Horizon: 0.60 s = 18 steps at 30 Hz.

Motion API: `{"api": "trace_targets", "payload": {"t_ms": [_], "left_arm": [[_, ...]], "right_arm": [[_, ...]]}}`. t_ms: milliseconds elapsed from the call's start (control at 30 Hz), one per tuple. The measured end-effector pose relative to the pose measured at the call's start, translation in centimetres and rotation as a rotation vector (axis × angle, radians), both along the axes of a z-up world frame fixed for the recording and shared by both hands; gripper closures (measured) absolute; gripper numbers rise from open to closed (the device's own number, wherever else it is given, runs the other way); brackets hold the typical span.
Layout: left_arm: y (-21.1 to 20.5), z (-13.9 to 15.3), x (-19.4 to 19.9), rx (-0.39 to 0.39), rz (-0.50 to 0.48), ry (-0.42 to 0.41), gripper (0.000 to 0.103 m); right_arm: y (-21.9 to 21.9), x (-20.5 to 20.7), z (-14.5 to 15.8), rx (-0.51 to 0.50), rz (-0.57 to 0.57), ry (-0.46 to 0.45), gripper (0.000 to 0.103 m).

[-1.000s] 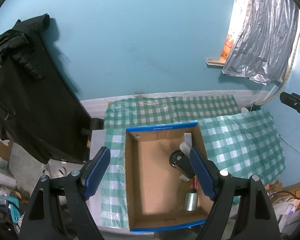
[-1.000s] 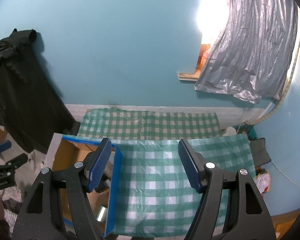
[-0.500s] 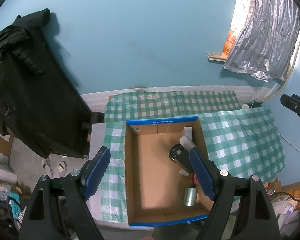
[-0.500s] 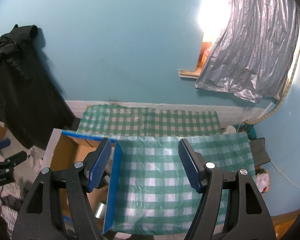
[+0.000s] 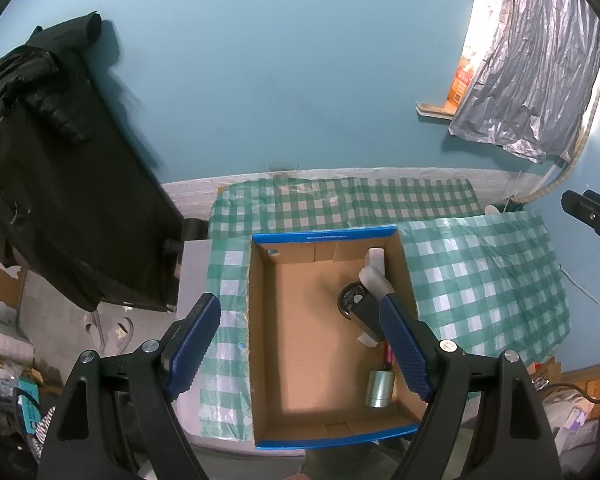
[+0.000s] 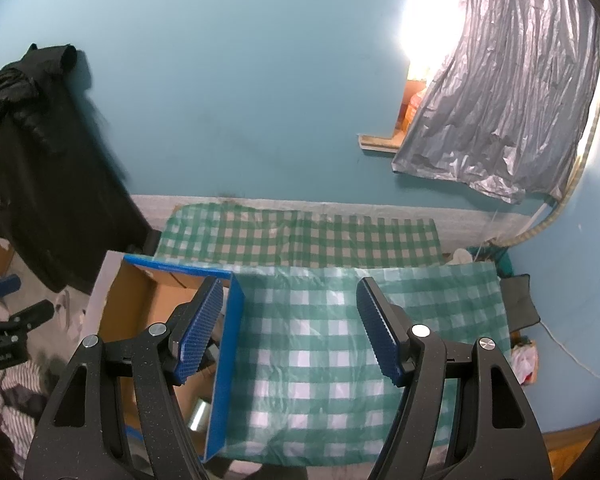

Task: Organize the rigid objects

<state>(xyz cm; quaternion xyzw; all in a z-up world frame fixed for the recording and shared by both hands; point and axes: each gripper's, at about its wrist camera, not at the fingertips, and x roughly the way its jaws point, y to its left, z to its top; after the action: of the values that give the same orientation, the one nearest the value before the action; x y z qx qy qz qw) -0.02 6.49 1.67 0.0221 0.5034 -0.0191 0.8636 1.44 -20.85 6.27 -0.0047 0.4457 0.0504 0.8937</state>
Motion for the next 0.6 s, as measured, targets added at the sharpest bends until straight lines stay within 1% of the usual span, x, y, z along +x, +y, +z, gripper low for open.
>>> {"api": "trace_targets", "payload": {"t_ms": [600], "left_arm": [[0.13,0.34,-0.26,0.006,0.014,0.002,0.02]], "right_arm": [[0.01,0.18,-0.32,0.002,0.006,0.002,0.034]]}}
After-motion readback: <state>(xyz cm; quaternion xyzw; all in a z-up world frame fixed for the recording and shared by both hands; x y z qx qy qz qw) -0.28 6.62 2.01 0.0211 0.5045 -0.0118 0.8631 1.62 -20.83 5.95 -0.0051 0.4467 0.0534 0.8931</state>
